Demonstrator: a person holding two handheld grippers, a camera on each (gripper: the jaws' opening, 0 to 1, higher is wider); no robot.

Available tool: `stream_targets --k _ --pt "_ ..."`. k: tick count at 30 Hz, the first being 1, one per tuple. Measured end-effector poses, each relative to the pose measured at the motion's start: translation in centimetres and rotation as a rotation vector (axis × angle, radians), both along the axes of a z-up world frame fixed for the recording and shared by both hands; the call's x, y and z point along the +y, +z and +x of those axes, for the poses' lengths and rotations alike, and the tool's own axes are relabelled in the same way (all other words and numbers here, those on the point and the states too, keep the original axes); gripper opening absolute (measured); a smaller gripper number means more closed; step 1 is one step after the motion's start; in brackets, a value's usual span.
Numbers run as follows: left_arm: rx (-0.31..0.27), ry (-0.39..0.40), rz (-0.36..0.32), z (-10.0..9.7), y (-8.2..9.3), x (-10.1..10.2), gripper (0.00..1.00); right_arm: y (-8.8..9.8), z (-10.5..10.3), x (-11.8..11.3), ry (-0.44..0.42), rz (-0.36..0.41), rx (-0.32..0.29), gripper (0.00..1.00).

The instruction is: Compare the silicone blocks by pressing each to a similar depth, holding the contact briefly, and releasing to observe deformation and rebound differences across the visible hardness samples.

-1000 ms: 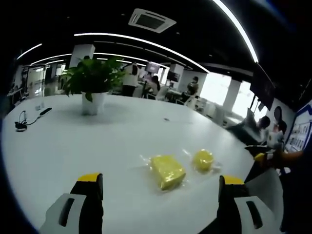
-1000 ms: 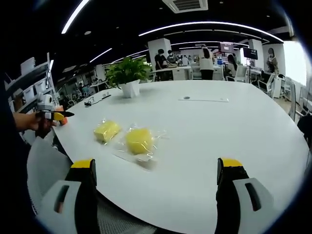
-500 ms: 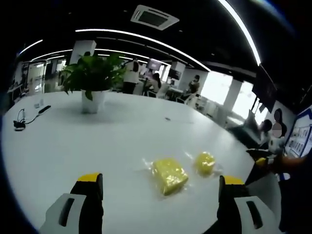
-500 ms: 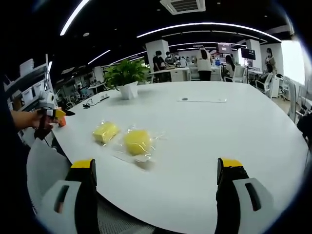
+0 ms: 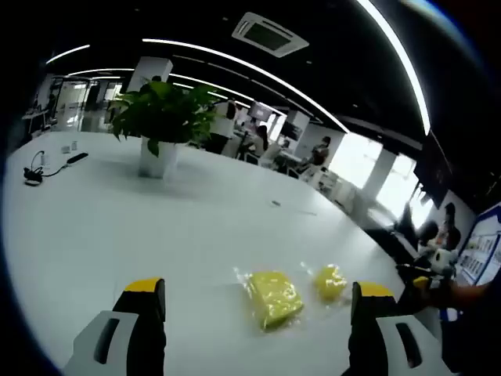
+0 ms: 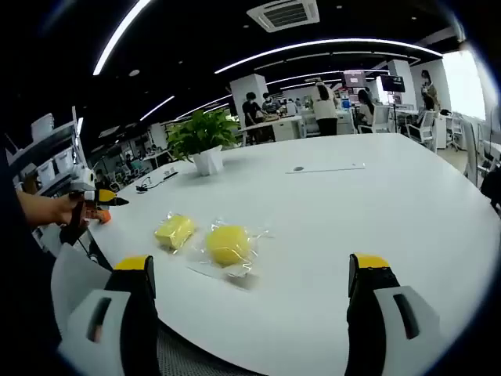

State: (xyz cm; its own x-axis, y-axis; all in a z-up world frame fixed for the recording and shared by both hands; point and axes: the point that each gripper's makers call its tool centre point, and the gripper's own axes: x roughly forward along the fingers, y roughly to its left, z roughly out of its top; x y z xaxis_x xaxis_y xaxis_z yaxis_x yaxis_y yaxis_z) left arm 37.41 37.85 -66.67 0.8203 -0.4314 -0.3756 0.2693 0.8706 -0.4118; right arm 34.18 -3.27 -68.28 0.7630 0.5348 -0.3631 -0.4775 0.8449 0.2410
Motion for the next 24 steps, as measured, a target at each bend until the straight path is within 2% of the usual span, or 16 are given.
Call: stream_targets --k 4,7,9,12,18,22,24 --pt "0.003 0.008 0.001 0.7 -0.3 0.2 1.0 -0.7 -0.3 0.2 0.005 -0.024 0.011 0.96" --pt "0.019 0.026 -0.014 1.0 -0.9 0.4 1.0 -0.5 -0.1 0.0 0.01 -0.043 0.006 0.96" --pt "-0.002 0.043 -0.007 1.4 -0.8 0.8 1.0 -0.1 0.1 -0.1 0.006 -0.052 -0.001 0.96" --pt "0.008 0.044 -0.023 2.0 -1.1 0.9 1.0 0.4 0.5 -0.2 -0.001 -0.058 -0.011 0.96" --pt "0.031 0.063 -0.112 3.6 -1.9 0.7 1.0 0.2 1.0 0.2 0.018 -0.097 -0.005 0.96" --pt "0.066 0.105 -0.108 4.5 -3.4 0.9 1.0 0.5 1.2 0.6 0.022 -0.098 -0.007 0.96" --pt "0.089 0.118 -0.15 5.0 -4.2 0.7 1.0 0.5 1.2 0.7 0.025 -0.101 -0.007 0.96"
